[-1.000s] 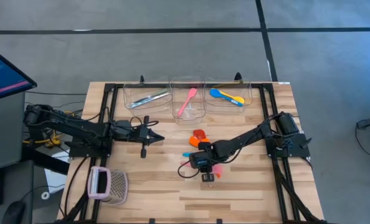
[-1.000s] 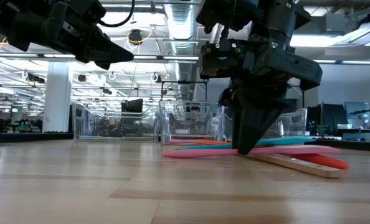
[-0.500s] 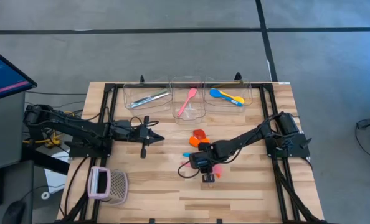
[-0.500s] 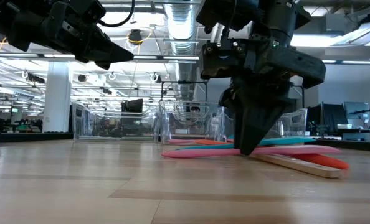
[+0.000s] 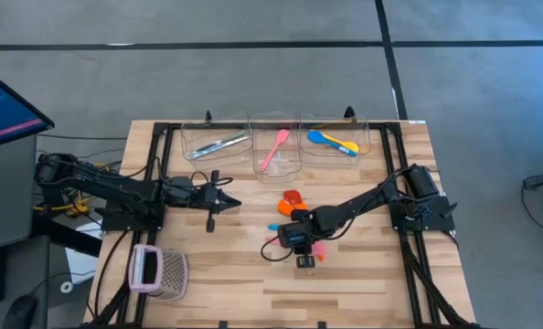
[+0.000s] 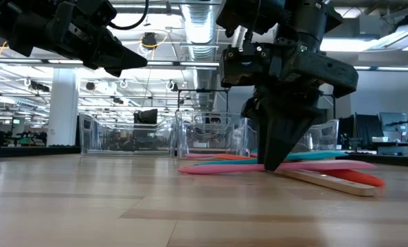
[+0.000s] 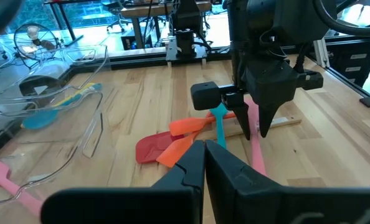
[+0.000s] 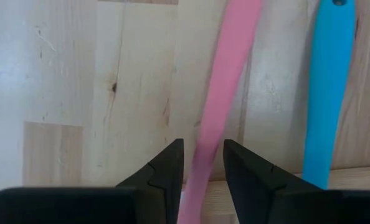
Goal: Pick & Place Kitchen Items
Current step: Put the pink spatula into the middle transparent bin
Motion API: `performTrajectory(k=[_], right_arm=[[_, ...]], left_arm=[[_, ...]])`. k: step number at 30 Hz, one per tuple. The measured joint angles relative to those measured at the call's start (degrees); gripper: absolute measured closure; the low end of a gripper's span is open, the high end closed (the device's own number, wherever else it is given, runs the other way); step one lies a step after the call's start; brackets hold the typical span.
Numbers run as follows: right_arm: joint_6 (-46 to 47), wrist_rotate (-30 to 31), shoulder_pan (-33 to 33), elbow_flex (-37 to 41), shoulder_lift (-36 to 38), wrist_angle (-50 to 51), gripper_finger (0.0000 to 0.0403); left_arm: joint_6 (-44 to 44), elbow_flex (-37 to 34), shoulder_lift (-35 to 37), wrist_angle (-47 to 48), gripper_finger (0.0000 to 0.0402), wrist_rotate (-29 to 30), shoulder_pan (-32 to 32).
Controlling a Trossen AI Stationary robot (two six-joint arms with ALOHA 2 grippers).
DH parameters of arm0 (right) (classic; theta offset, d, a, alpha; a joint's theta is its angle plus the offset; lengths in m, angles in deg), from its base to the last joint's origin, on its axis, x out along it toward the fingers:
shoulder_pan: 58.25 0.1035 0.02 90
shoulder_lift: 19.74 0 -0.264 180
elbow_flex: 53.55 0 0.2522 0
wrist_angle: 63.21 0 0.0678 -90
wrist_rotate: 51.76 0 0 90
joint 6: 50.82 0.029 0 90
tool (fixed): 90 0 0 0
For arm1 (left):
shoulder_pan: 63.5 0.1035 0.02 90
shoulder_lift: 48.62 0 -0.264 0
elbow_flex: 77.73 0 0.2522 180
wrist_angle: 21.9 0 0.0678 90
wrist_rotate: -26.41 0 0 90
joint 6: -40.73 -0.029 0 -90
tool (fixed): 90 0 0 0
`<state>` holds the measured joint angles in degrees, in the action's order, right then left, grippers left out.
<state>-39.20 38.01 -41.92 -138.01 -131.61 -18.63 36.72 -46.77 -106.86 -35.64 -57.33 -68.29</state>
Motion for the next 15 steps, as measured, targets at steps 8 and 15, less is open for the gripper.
performTrajectory(k=[8, 15], right_arm=[[0.0, 0.0, 0.0, 0.0, 0.0, 0.0, 0.0294], [0.0, 0.0, -0.4, 0.0, 0.0, 0.0, 0.0294]], left_arm=[[0.0, 0.0, 0.0, 0.0, 0.0399, 0.2, 0.0], [0.0, 0.0, 0.0, 0.0, 0.0399, 0.3, 0.0]])
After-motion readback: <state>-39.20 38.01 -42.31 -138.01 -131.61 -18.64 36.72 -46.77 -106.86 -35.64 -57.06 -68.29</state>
